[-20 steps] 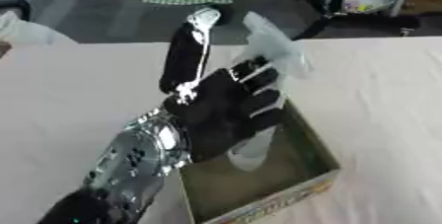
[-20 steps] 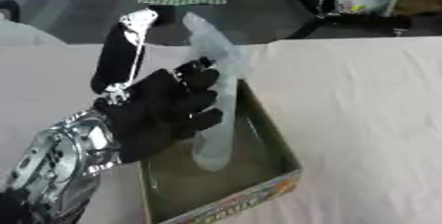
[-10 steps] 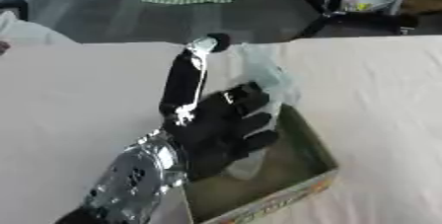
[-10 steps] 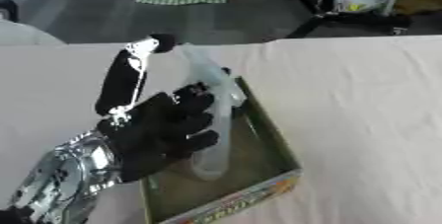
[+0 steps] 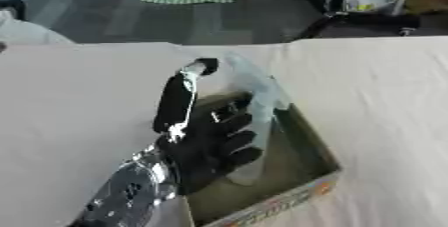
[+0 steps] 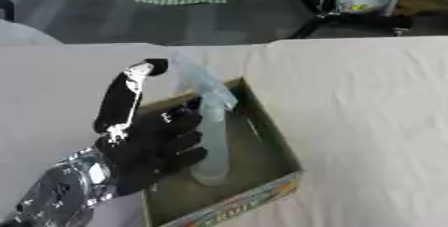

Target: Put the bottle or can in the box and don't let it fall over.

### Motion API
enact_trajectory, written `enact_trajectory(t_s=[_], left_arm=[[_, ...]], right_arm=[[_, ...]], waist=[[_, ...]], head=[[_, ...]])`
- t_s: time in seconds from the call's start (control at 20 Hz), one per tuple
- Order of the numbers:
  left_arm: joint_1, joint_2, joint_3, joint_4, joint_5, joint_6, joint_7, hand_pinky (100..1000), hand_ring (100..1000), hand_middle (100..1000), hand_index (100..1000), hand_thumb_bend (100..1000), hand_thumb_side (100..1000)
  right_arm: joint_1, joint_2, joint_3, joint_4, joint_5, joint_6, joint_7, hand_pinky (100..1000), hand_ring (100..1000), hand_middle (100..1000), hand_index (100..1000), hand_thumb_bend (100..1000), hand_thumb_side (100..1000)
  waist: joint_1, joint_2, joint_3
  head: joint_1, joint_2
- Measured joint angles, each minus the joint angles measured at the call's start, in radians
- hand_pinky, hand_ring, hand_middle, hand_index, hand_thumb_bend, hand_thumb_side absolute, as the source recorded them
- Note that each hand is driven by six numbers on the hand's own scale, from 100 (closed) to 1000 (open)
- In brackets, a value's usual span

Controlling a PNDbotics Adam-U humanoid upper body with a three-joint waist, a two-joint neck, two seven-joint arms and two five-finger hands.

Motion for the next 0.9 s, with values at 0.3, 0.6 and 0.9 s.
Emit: enact_trajectory(t_s=[0.3, 0.6, 0.9], left_arm=[[0.091, 0.076, 0.031, -0.007, -0.052, -0.006, 0.004, 100, 100, 201, 879, 307, 1000], [0.168, 0.157, 0.117, -0.051, -0.145, -0.050, 0.005, 100, 100, 275, 856, 340, 1000], [0.231, 0.224, 0.262, -0.056, -0.349, -0.160, -0.053, 486, 641, 499, 847, 442, 1000]], right_arm=[[0.000, -0.003, -0.001, 0.000, 0.001, 0.000, -0.006, 855, 928, 1000, 986, 100, 709], [0.003, -0.006, -0.003, -0.003, 0.001, 0.000, -0.010, 854, 927, 1000, 985, 100, 709], [0.010, -0.012, -0.003, -0.012, 0.001, 0.000, -0.018, 853, 927, 1000, 985, 100, 709]], waist=[[0.000, -0.007, 0.015], [0.000, -0.024, 0.031], [0.000, -0.032, 0.040]], head=[[-0.015, 0.003], [-0.024, 0.012], [-0.034, 0.027]])
